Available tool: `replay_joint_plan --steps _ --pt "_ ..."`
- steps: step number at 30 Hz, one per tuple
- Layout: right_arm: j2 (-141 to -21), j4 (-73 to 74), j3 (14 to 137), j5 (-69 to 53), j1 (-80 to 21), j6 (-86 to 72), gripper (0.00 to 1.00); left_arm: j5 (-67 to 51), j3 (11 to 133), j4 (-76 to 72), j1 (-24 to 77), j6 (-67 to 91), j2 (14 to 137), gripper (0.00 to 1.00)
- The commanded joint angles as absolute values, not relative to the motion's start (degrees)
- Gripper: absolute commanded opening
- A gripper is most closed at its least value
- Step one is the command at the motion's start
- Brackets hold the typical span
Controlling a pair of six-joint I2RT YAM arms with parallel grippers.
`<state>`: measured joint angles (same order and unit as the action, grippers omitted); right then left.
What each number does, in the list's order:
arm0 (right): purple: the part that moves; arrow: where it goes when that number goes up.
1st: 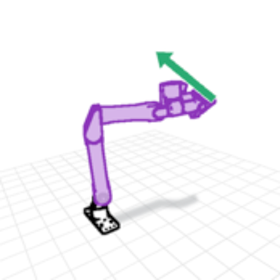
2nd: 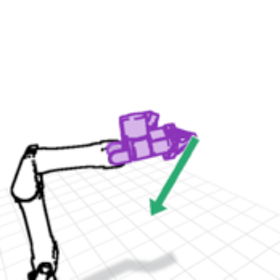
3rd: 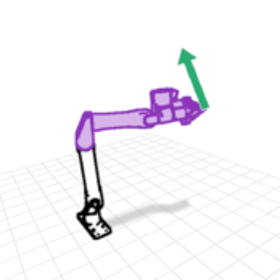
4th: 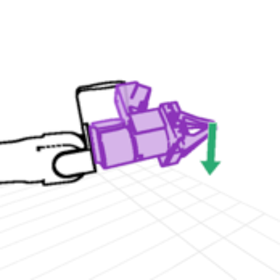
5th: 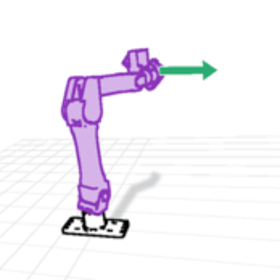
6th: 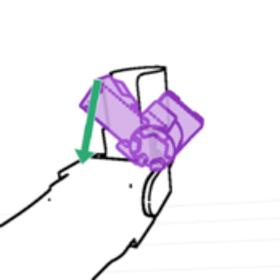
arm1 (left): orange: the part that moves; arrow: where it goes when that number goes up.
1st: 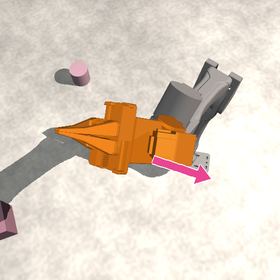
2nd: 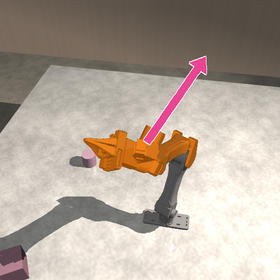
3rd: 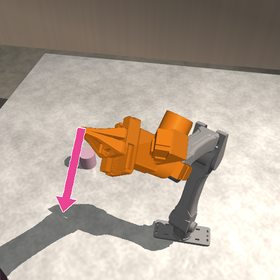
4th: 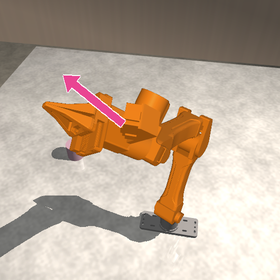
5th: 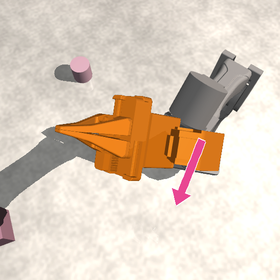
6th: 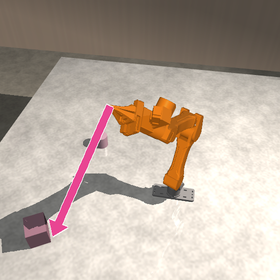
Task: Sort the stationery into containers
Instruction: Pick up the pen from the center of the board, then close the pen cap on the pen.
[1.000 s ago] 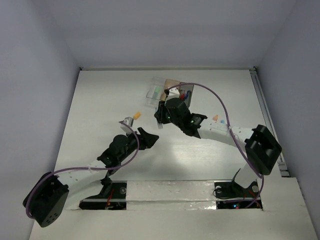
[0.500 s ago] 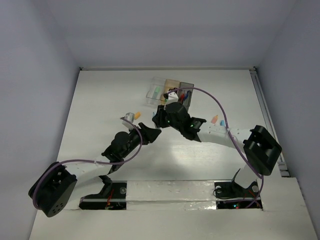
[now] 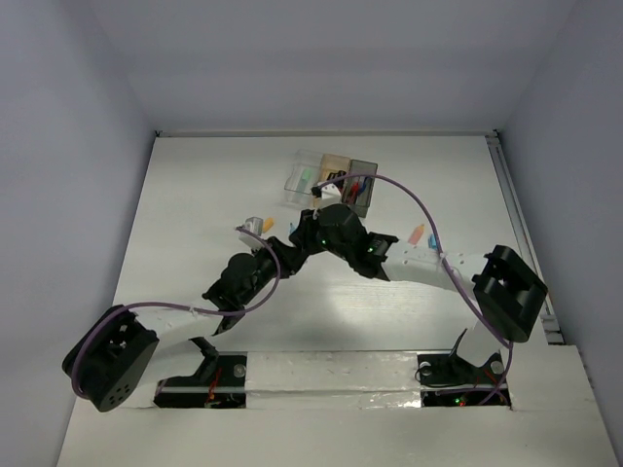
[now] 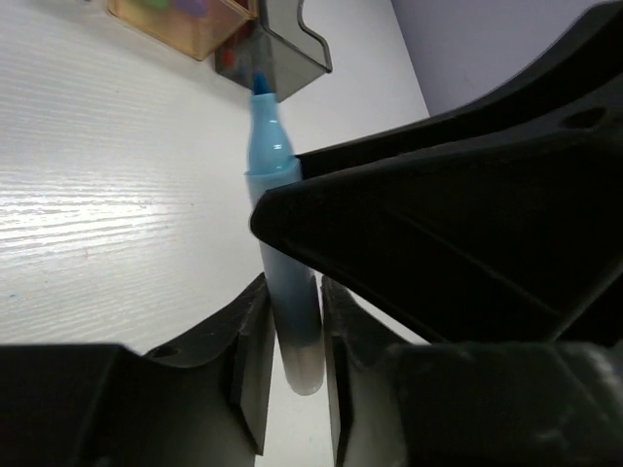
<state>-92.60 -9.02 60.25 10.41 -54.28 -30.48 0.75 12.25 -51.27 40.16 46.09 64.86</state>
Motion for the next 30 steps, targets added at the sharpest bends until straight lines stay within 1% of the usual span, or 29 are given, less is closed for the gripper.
replay_joint_plan --steps 1,3,4,9,12,13,15,16,19,24,27,30 --pt "-91.1 -12.0 61.3 9.8 -55.3 -30.8 0.01 2.0 14.7 -55.0 40.5 44.6 64.3 0.17" --pt "-90.8 -11.7 61.3 9.9 -55.3 -30.8 0.01 2.3 15.3 -53.4 40.5 43.1 63.8 0.04" --pt "-90.6 -11.3 61.3 10.3 -55.3 -30.8 0.01 2.8 15.6 -52.3 40.5 42.5 63.3 0.0" --pt "-90.4 -5.6 63.0 12.7 -55.3 -31.0 0.02 3.2 14.9 -49.3 40.5 40.1 60.5 0.0" --pt "-88.5 -2.6 63.8 12.3 -55.3 -30.1 0.21 1.4 14.7 -47.9 40.5 38.1 59.0 0.0" --pt "-87.7 -1.9 63.8 11.3 -53.9 -30.1 0.31 0.6 14.7 -47.4 40.5 37.2 58.1 0.0" --pt "-84.8 -1.0 63.4 7.8 -52.4 -29.7 0.4 0.3 14.7 -45.4 40.5 36.2 57.0 0.0" --pt "-83.5 -0.7 62.8 6.7 -51.7 -29.4 0.47 -1.6 14.9 -44.7 40.5 35.7 56.1 0.0" --pt "-78.3 1.5 61.1 3.8 -49.0 -28.2 0.54 -3.0 15.7 -40.9 40.5 33.2 53.8 0.0" --pt "-69.4 4.2 56.2 4.4 -42.8 -27.4 0.54 -3.9 17.6 -35.2 40.5 28.8 50.5 0.0" --pt "-64.4 8.3 52.1 10.3 -38.9 -27.9 0.5 -5.0 17.5 -36.0 40.5 28.8 49.8 0.0" --pt "-61.4 12.1 48.0 14.8 -31.5 -28.8 0.42 -7.6 17.4 -38.4 40.5 29.2 50.4 0.0"
